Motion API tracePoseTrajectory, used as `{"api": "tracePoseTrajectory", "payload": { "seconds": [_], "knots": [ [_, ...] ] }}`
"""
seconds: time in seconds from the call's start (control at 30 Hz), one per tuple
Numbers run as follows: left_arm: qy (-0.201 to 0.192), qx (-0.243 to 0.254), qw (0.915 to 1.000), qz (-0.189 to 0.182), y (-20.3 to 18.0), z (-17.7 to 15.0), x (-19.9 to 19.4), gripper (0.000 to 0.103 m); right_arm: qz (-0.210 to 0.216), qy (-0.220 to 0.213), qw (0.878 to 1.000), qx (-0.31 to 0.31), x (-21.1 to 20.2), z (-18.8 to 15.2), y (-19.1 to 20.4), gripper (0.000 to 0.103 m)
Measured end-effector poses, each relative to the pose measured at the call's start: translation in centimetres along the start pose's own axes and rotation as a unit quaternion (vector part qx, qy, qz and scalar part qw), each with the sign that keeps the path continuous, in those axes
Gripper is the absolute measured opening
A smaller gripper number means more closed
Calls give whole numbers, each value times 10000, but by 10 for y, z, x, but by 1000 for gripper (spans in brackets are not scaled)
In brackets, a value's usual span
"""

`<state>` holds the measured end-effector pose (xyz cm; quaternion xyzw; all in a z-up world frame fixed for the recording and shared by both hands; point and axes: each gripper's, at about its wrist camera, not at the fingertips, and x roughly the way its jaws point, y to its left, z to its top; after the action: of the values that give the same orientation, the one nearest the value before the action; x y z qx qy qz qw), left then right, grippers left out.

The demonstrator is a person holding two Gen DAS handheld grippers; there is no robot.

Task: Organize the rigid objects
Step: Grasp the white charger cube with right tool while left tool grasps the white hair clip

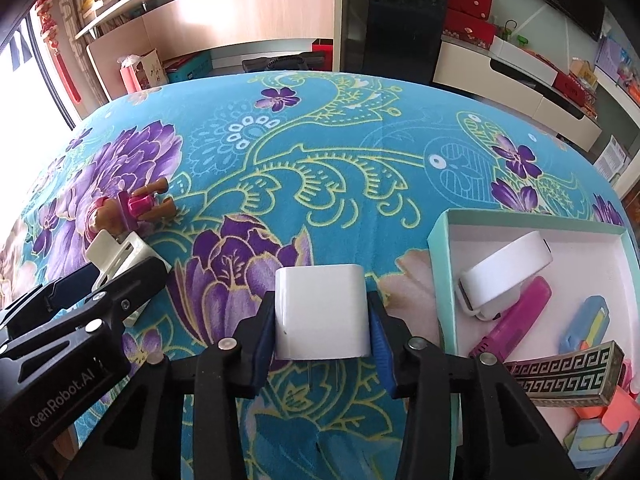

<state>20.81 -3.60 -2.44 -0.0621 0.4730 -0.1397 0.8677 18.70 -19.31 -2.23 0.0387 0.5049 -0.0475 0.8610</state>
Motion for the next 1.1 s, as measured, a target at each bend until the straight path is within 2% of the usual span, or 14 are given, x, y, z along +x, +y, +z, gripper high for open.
{"api": "tracePoseTrajectory", "payload": {
  "seconds": [0.17,0.43,0.73,0.8,0.9,1.1],
  "knots": [
    [-139,42,9998,-135,-2,0,-14,59,99,-143,9996,242,-20,-4,-10,44],
    [-575,-66,9977,-348,4,2,-53,59,-55,-681,9960,581,-71,-4,-29,44],
    [-967,-468,9942,-81,30,0,-94,59,-424,-869,9919,819,-102,-15,-42,44],
    [-1035,-519,9933,-28,31,-1,-100,59,-372,-857,9915,908,-104,-18,-47,44],
    [-1113,-466,9927,10,23,0,-107,59,-301,-928,9902,1002,-108,-21,-55,44],
    [-1155,-79,9931,-177,-12,1,-109,59,-509,-1069,9844,1301,-118,-28,-83,44]
  ]
}}
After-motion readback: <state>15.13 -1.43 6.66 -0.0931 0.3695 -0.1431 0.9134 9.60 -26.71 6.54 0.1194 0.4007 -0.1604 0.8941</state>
